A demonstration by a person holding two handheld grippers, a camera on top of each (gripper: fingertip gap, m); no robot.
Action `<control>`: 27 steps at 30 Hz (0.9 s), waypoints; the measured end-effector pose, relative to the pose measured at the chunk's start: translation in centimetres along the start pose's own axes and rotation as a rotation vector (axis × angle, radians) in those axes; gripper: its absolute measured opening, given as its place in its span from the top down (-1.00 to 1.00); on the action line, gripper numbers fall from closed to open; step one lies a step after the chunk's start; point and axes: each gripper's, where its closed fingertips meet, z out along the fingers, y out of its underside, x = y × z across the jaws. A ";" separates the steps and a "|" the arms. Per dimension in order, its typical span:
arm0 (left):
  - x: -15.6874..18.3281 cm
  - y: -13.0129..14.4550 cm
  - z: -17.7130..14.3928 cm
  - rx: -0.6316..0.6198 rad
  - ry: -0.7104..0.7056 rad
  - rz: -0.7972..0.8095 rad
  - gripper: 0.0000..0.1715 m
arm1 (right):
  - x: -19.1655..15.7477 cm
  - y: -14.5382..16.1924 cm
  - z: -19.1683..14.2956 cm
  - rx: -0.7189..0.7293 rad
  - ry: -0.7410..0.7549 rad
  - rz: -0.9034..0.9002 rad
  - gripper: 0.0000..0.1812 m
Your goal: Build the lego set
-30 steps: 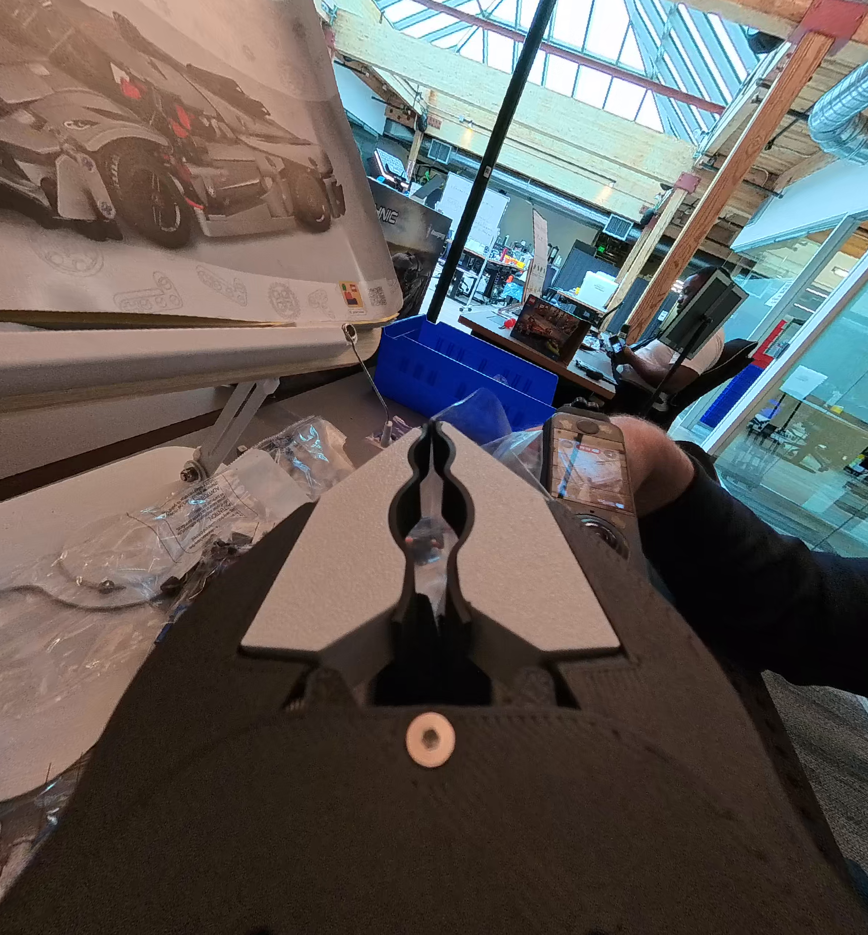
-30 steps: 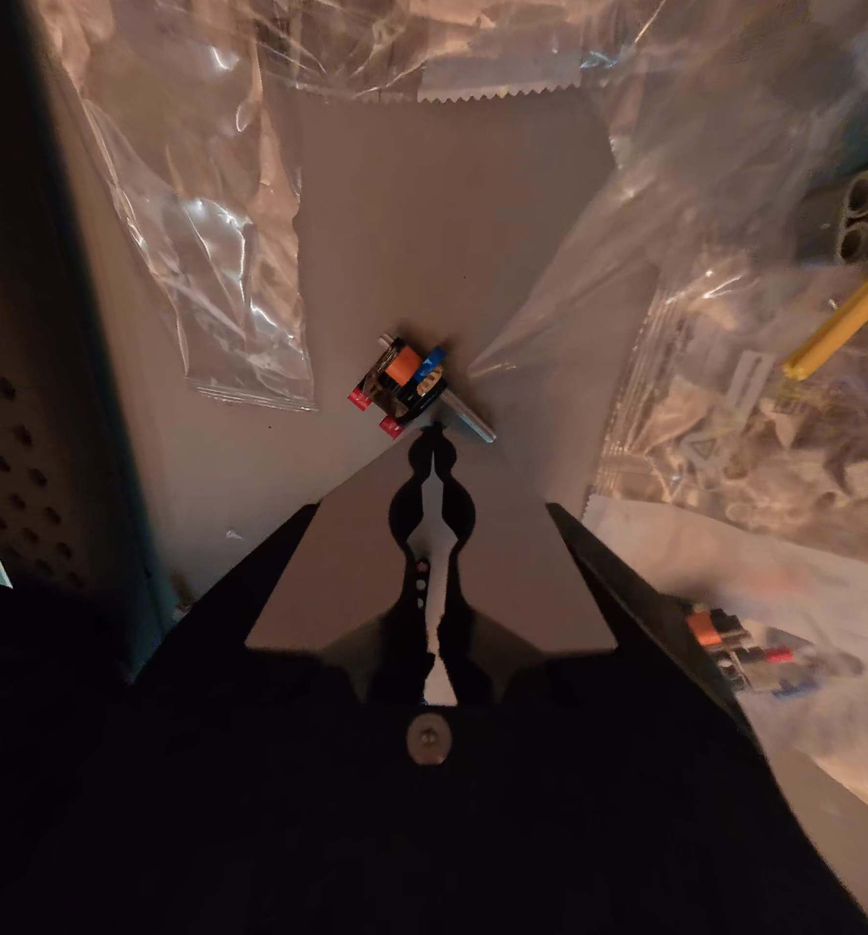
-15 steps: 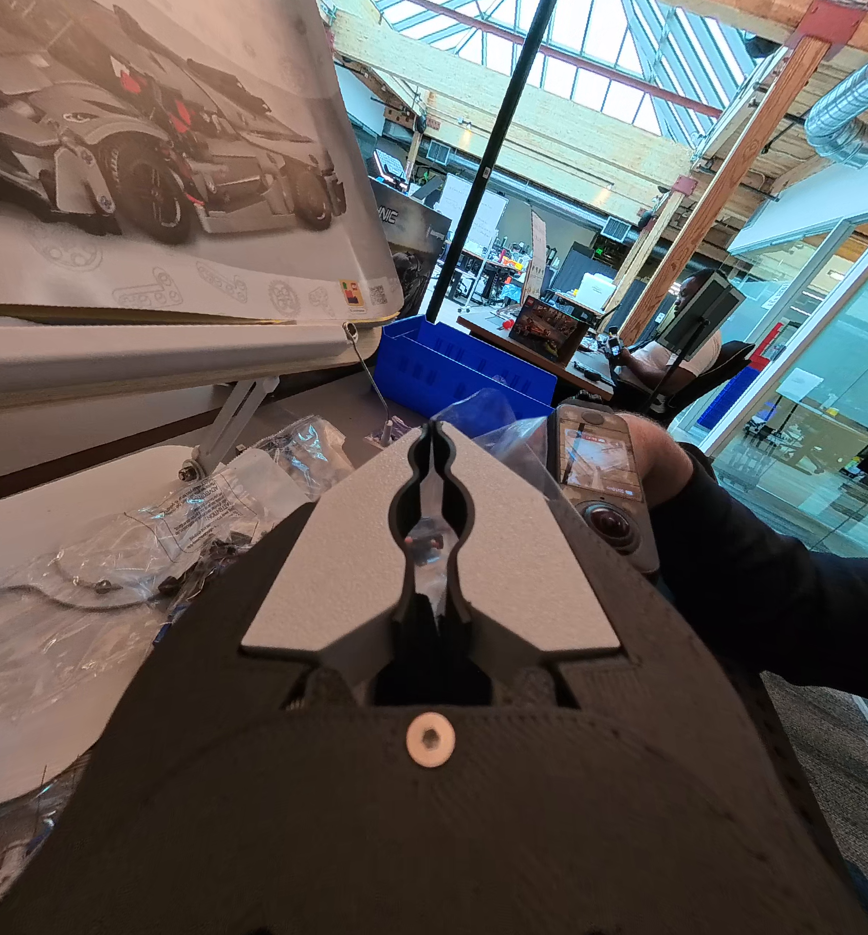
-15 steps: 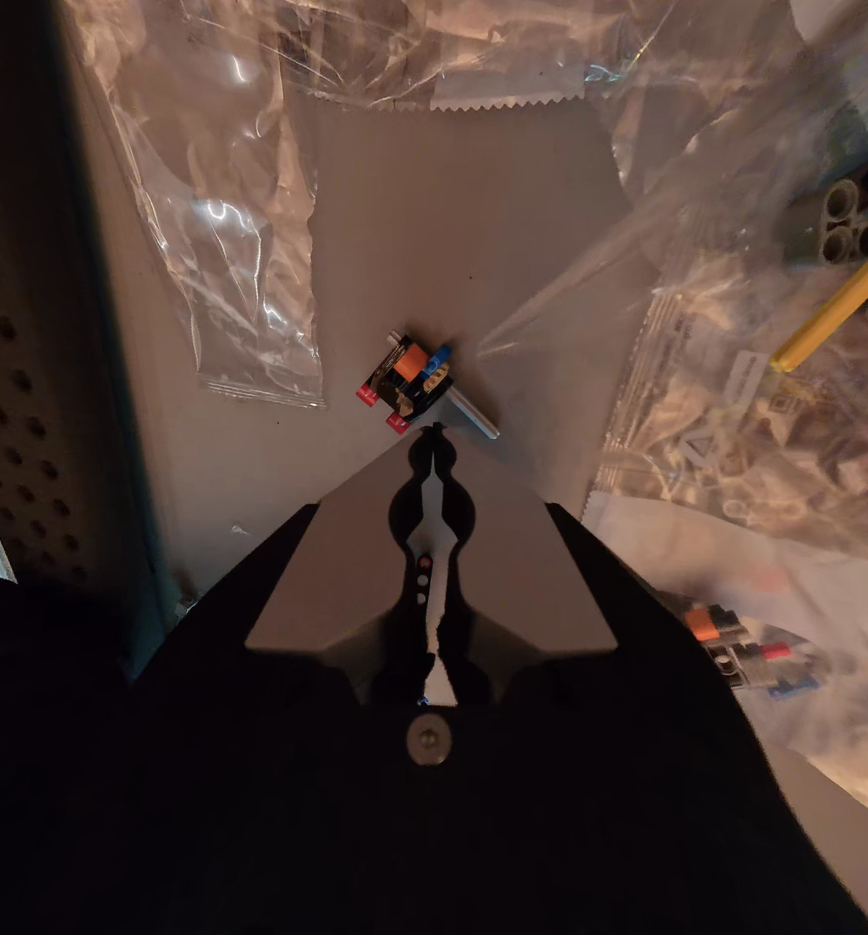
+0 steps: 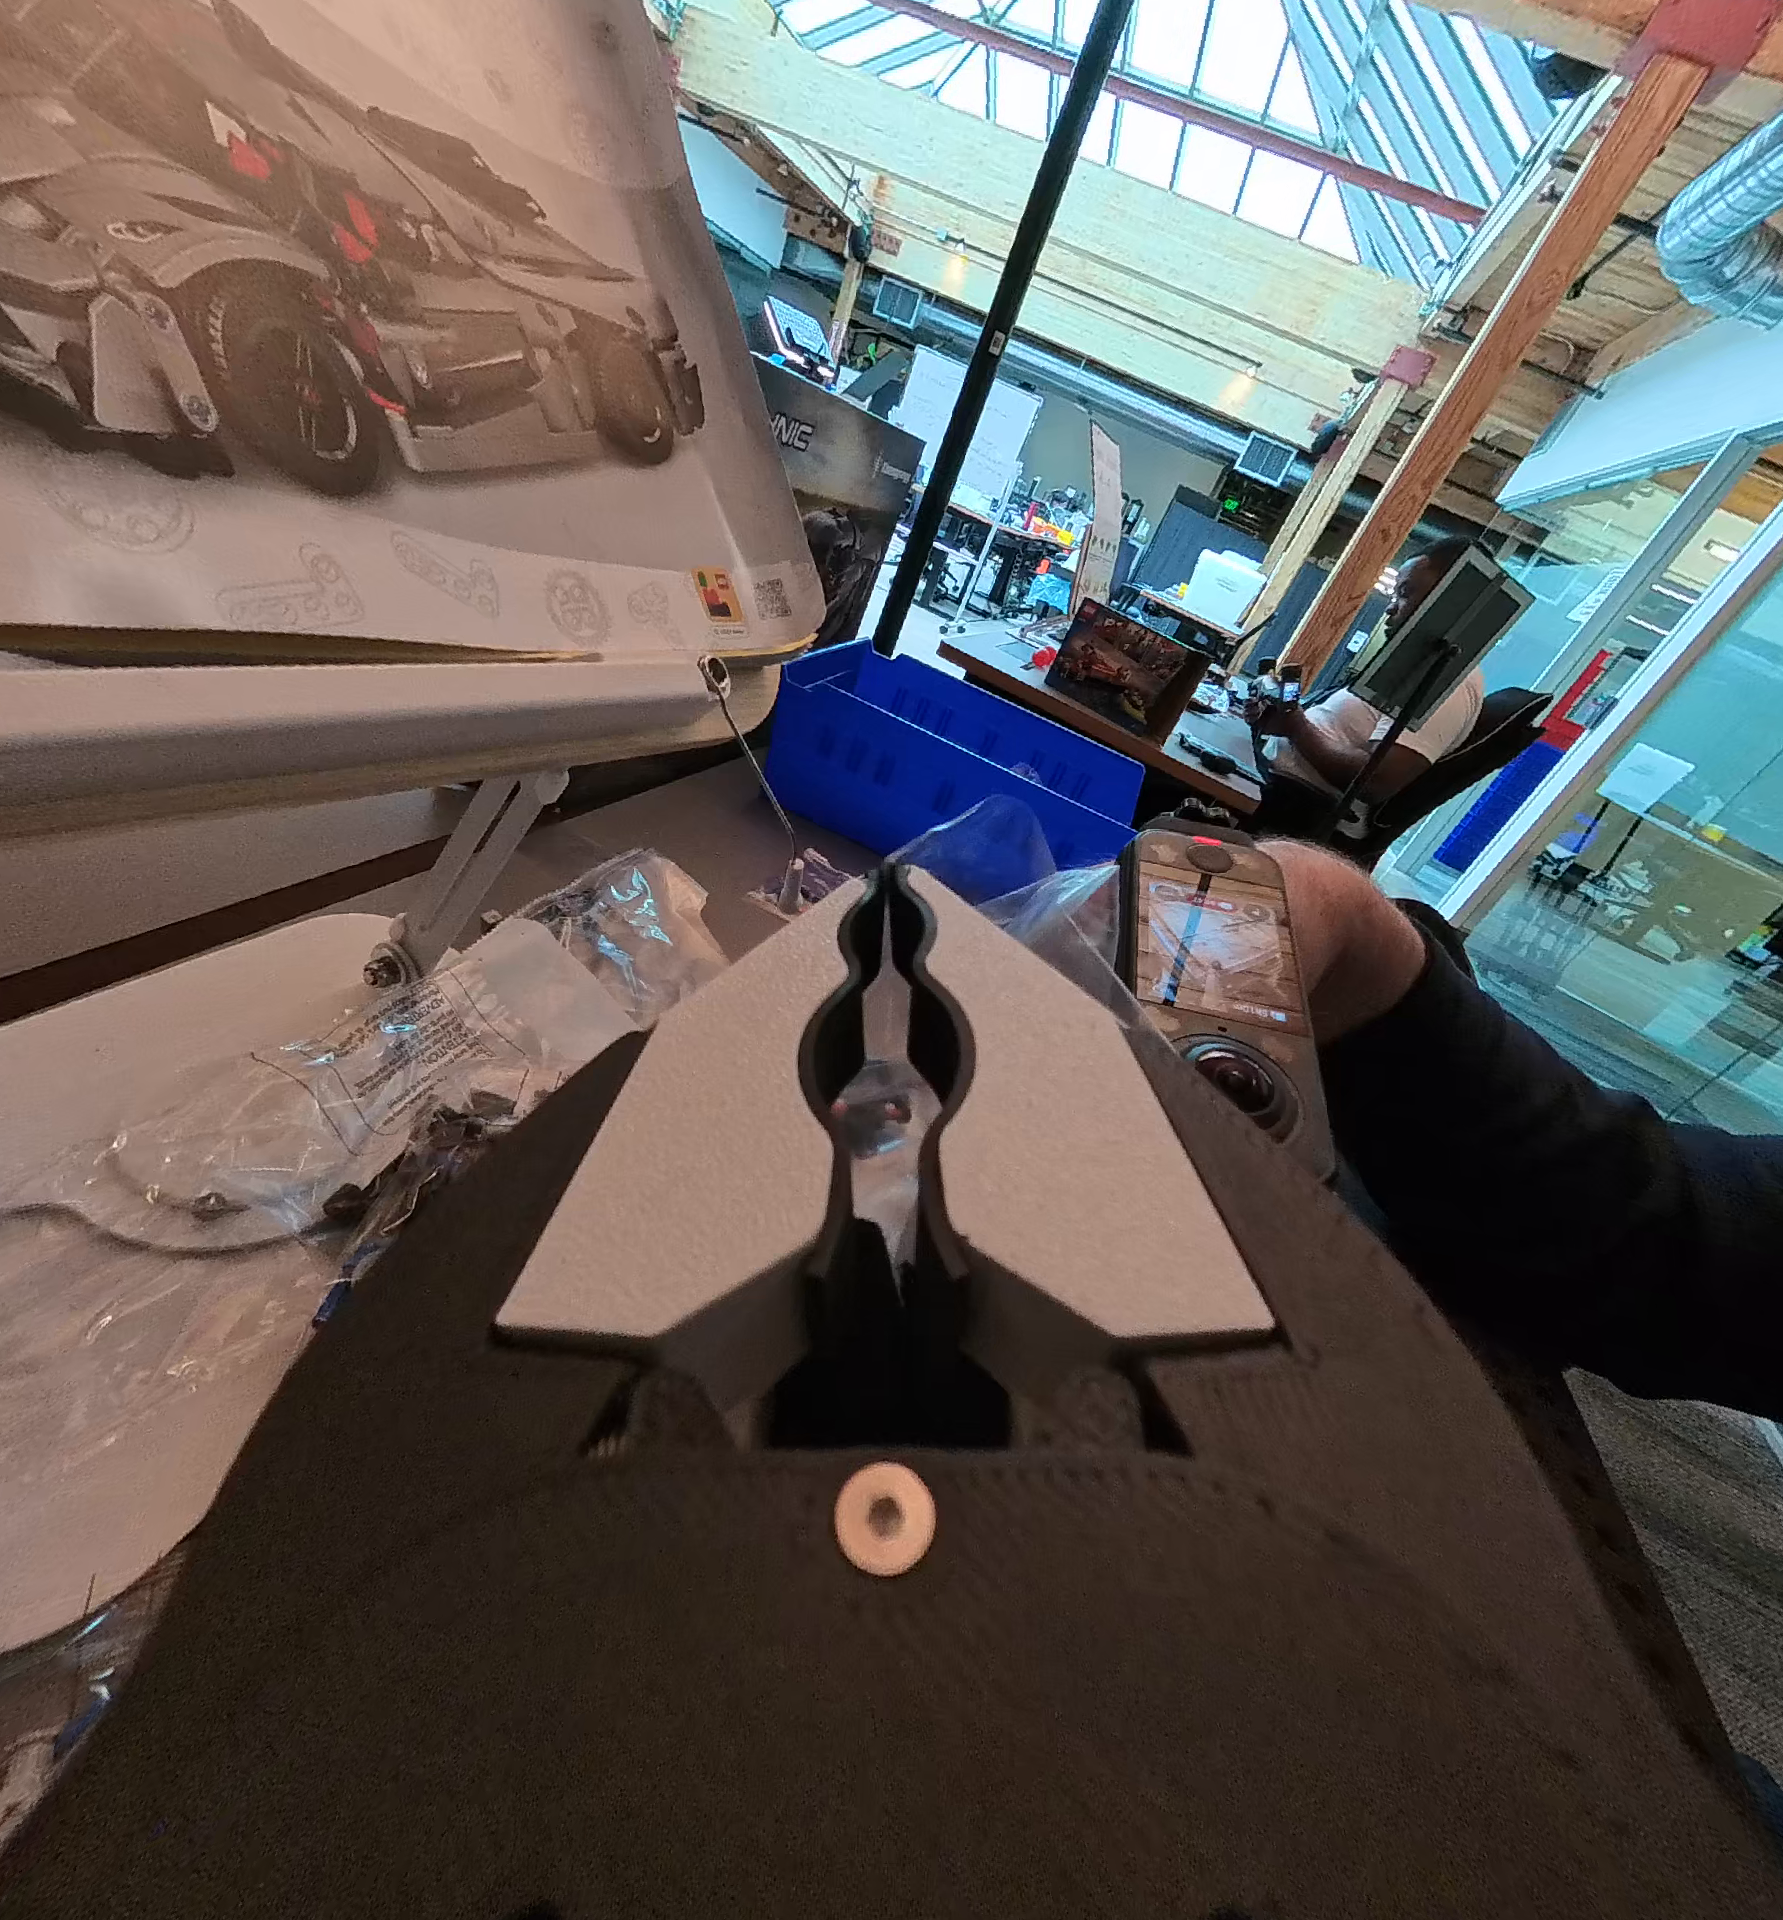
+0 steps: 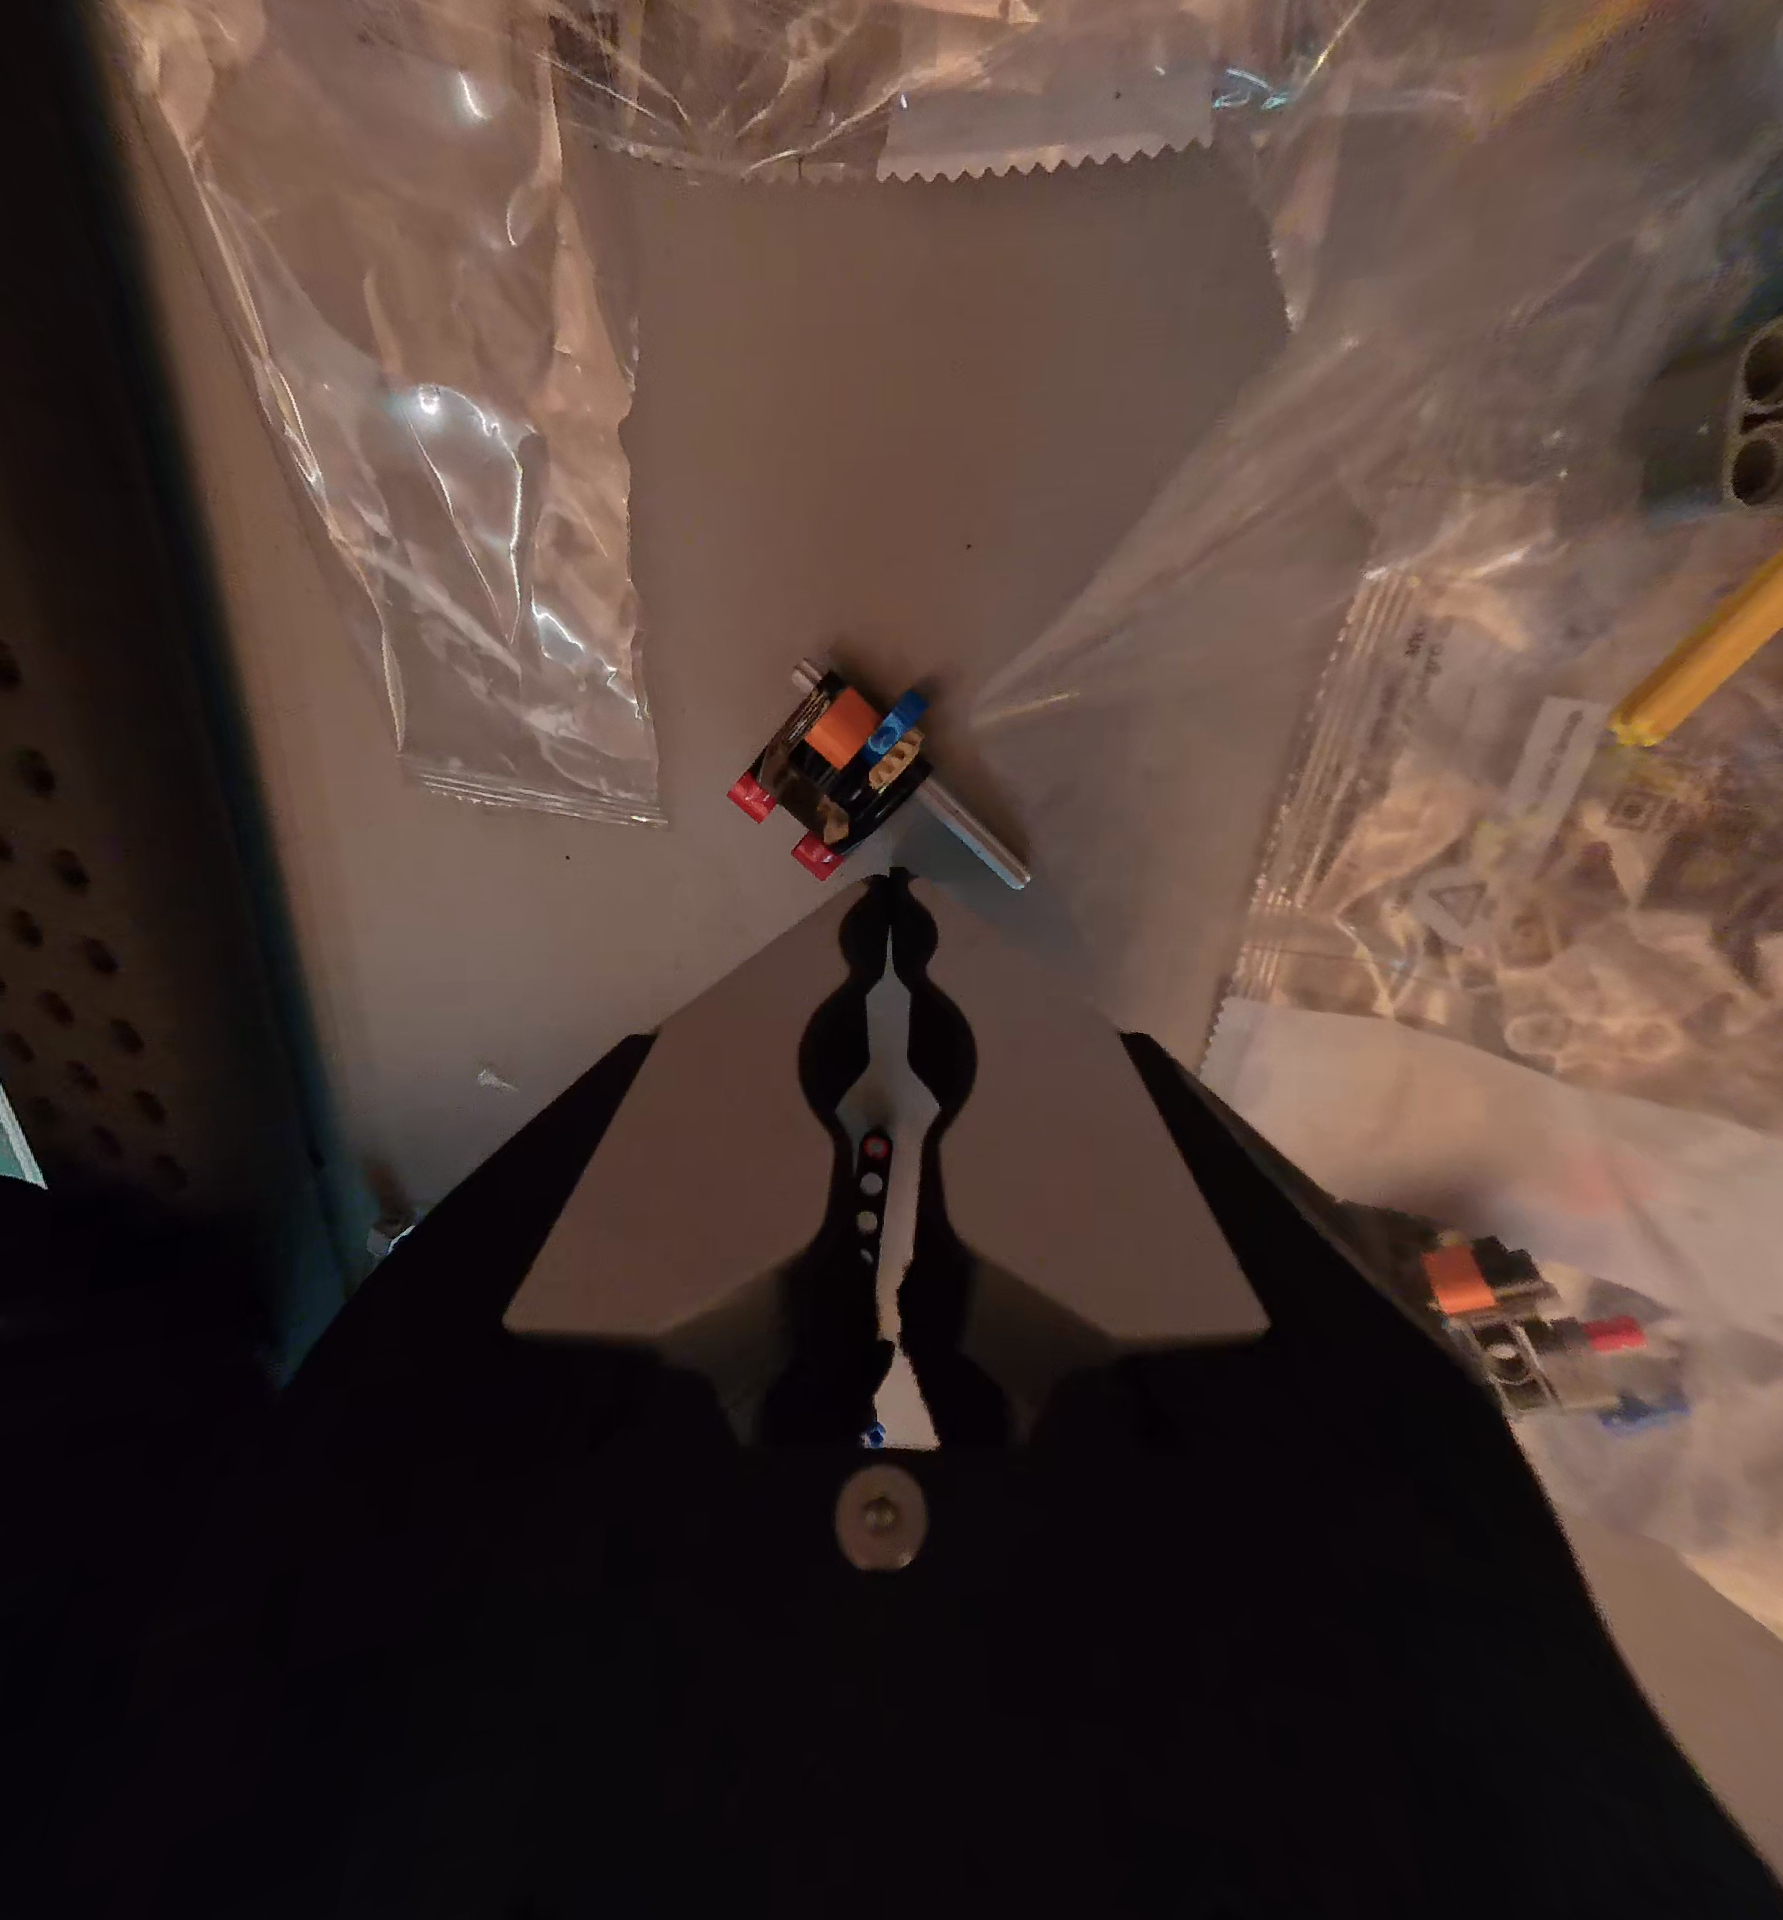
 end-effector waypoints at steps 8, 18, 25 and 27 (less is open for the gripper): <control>0.0 0.0 0.0 0.001 0.000 -0.002 1.00 | 0.0 0.2 0.2 -0.012 -0.004 0.006 1.00; 0.0 0.0 0.1 -0.002 -0.005 0.005 1.00 | 0.1 0.2 0.0 -0.008 0.006 0.003 1.00; 0.0 0.1 0.1 -0.005 -0.007 0.005 1.00 | 0.4 -0.6 -0.8 0.050 0.028 -0.014 1.00; -0.1 0.1 0.1 -0.006 -0.008 0.005 1.00 | 0.4 -0.7 -1.0 0.061 0.033 -0.024 1.00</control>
